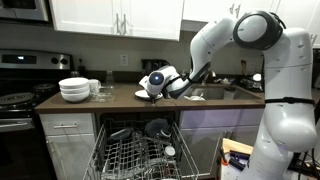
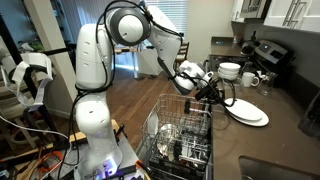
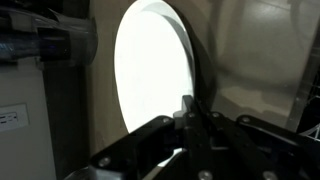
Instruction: Take the top white plate and put it in the dishwasher
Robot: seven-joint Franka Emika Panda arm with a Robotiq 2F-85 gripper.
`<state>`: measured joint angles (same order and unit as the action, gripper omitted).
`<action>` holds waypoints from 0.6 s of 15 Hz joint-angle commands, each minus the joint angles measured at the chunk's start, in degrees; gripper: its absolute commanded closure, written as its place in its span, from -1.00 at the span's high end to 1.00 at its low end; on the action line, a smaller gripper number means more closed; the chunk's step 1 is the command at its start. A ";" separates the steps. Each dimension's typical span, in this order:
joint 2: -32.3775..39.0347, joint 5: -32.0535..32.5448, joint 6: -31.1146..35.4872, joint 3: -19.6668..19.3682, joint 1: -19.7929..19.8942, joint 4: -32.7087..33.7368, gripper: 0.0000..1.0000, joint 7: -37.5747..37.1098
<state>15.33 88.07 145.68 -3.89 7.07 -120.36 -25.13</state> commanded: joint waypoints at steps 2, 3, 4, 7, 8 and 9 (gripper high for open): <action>-1.55 -1.72 -0.86 0.07 -0.43 -1.42 -0.80 2.46; -1.52 -1.72 -0.79 0.07 -0.41 -1.48 -0.68 2.45; -1.52 -1.71 -0.79 0.07 -0.42 -1.55 -0.68 2.41; -1.43 -1.61 -0.61 0.02 -0.36 -1.54 -0.33 2.31; -1.40 -1.50 -0.54 0.00 -0.34 -1.51 -0.33 2.26; -1.31 -1.15 -0.30 -0.07 -0.28 -1.42 -0.15 2.10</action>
<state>15.33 88.03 145.69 -3.87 7.00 -120.82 -25.12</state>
